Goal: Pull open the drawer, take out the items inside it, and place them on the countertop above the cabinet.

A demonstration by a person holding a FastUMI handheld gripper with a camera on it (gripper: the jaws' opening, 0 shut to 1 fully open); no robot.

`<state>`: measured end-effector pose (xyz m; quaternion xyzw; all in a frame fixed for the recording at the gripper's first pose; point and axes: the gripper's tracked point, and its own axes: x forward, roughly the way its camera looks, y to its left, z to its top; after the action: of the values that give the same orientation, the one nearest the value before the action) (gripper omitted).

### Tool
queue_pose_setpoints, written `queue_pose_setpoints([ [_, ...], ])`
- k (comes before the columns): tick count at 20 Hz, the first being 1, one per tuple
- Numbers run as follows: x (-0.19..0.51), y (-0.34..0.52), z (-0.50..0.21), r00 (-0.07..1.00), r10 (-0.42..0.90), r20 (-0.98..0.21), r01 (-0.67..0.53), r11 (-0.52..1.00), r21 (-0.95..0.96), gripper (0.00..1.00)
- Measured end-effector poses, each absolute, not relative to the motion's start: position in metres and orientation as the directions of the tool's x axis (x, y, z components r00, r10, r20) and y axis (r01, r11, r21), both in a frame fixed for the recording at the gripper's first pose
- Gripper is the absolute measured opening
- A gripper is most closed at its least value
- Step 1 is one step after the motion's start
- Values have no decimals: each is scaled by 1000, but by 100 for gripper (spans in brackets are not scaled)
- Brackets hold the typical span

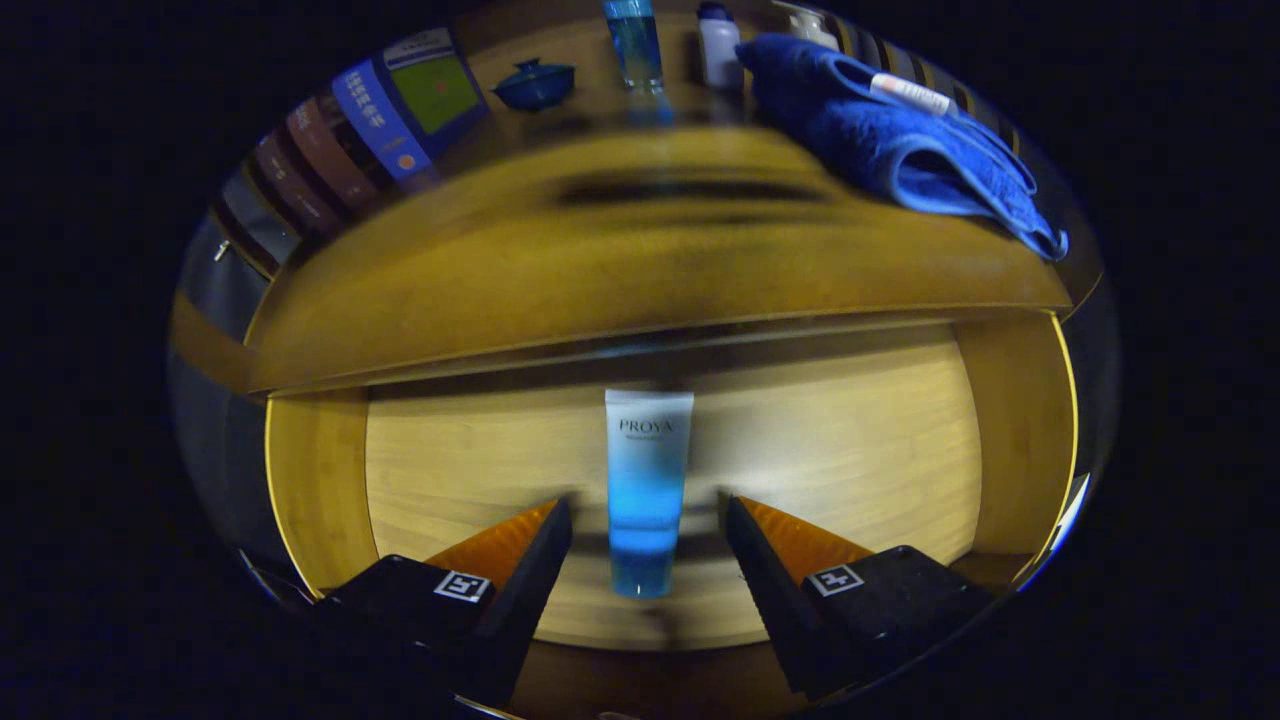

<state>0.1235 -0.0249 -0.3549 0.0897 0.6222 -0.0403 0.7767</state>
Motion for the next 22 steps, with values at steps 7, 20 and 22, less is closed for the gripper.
queue_pose_setpoints([
  [7,117,-23,-379,91,-19,-996,135,991,-6,94],
  [20,112,-32,-348,221,34,-975,147,987,68,37],
  [22,115,-36,-336,281,52,-958,135,986,93,37],
])
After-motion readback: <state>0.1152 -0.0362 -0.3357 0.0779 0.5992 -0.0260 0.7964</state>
